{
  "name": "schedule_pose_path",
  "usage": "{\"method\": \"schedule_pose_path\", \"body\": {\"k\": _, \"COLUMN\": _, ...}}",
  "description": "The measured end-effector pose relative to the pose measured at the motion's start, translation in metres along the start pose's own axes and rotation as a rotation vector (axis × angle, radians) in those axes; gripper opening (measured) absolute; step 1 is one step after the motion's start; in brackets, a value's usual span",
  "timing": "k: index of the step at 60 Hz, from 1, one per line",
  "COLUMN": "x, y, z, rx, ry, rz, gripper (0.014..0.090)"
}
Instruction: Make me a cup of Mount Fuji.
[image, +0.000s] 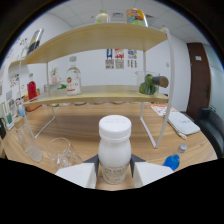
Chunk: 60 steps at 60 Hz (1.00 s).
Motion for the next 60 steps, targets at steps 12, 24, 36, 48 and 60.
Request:
{"method": "schedule_pose_path", "body": {"k": 12, "x": -0.001, "y": 0.004, "z": -0.021, "rx": -0.133, "ry": 0.046, "rz": 0.016, "gripper": 0.0862}}
{"method": "schedule_pose_path", "body": {"k": 24, "x": -0.019, "y": -0.011, "z": -0.069, "rx": -0.194, "ry": 0.100, "rz": -0.013, "gripper": 0.0852}}
{"method": "schedule_pose_path", "body": {"k": 36, "x": -0.070, "y": -0.019, "z": -0.106, "rx": -0.231, "ry": 0.067, "rz": -0.014, "gripper": 0.0862}}
{"method": "schedule_pose_path", "body": {"k": 48, "x": -0.106, "y": -0.021, "z": -0.120, "rx": -0.232, "ry": 0.041, "rz": -0.025, "gripper": 0.0861}}
{"method": "schedule_pose_path", "body": {"k": 60, "x": -0.117, "y": -0.016, "z": -0.124, "rx": -0.248, "ry": 0.044, "rz": -0.017, "gripper": 0.0862}}
